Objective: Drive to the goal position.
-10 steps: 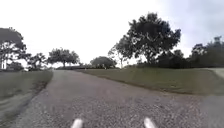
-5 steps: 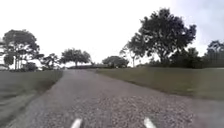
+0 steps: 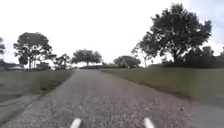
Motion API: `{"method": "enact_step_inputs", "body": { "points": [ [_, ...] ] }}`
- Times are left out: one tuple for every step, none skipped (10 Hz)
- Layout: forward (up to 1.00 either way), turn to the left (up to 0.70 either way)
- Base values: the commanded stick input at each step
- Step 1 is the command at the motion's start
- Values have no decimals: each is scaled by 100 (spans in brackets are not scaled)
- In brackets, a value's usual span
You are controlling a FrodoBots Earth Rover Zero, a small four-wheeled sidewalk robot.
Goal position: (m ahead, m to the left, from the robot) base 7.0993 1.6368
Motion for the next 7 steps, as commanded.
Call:
{"method": "enact_step_inputs", "body": {
  "points": [
    [100,40],
    [100,40],
    [100,40],
    [100,40],
    [100,40],
    [100,40],
    [100,40]
  ]
}}
